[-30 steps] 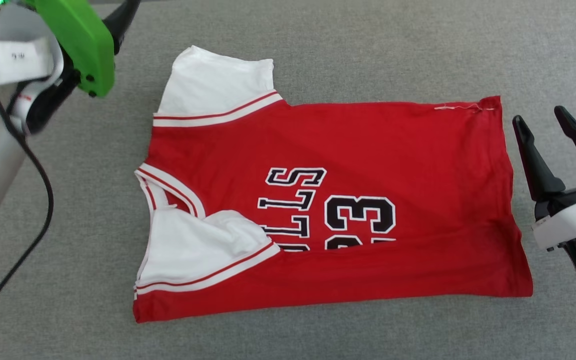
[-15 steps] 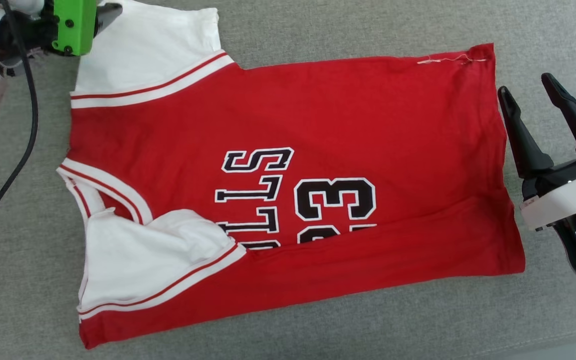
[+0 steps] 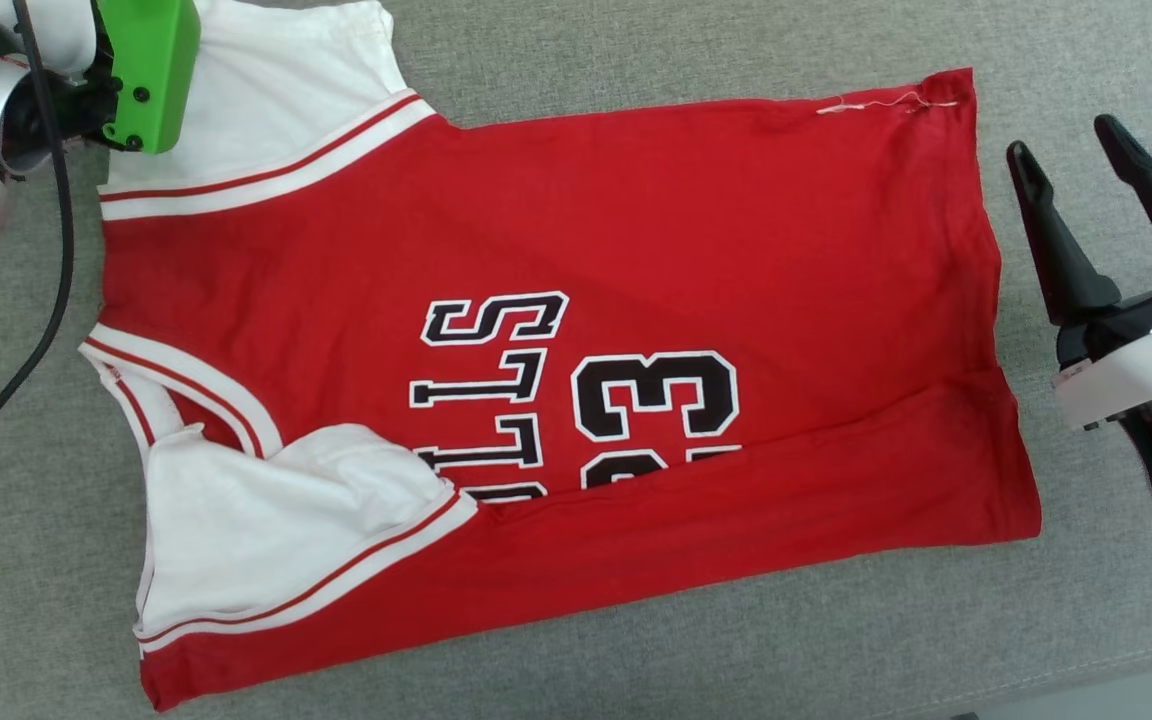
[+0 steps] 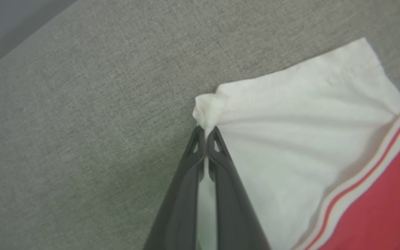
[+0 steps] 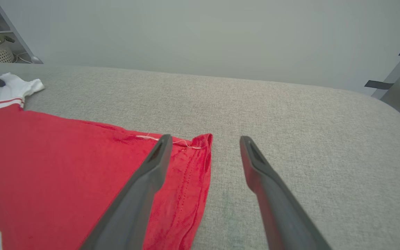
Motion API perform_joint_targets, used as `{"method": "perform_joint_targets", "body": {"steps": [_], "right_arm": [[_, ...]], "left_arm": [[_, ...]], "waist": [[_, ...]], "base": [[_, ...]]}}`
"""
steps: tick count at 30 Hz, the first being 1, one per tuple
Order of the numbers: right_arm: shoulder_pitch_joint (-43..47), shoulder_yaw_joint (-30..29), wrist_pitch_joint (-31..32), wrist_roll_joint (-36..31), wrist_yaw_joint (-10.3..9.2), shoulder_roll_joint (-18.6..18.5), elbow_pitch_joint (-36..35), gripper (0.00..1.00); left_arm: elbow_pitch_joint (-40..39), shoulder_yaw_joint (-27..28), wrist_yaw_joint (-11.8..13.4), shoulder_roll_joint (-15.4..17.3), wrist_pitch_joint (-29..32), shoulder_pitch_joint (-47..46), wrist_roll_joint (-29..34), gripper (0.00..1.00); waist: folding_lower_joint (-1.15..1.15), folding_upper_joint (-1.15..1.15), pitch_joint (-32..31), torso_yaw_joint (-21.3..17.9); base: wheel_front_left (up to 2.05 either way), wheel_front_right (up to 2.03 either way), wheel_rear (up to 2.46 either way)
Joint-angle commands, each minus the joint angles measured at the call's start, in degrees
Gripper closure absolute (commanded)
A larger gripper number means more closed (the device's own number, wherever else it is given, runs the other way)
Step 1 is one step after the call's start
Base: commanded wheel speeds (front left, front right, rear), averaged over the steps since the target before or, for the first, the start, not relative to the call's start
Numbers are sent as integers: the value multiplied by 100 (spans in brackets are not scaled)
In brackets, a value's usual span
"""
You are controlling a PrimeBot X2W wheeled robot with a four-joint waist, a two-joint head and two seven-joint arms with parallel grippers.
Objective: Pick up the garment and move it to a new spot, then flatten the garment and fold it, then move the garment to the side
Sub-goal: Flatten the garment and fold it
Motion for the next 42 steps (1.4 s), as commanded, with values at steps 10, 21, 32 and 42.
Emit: {"method": "perform_joint_targets", "body": {"steps": [10,21,32,42], "right_arm": [[-781,232,1351,648,-4,-1065,92,0],[-2137,1299,4533,1757,-4,-1801,1061,0],[-2631,2201,4912,1582,-4,-1169,2713,0],[-2700,2464,3373,1624,-4,-1179,2721,100]], "left_arm": [[-795,-455,-15,86,-1240,284,-20,100],[-1400,-706,-15,37,-2006,376,200,100],[-1659,-753,-7,-88,-2329,258,427,100],[-1513,-794,17,76,-2657,635,390,100]], "waist": [[-1,0,-575,467],[-1,0,-438,915],[-1,0,-180,1200],[-1,0,-811,996]], "base": [[0,0,0],[0,0,0],[0,0,0],[0,0,0]]}}
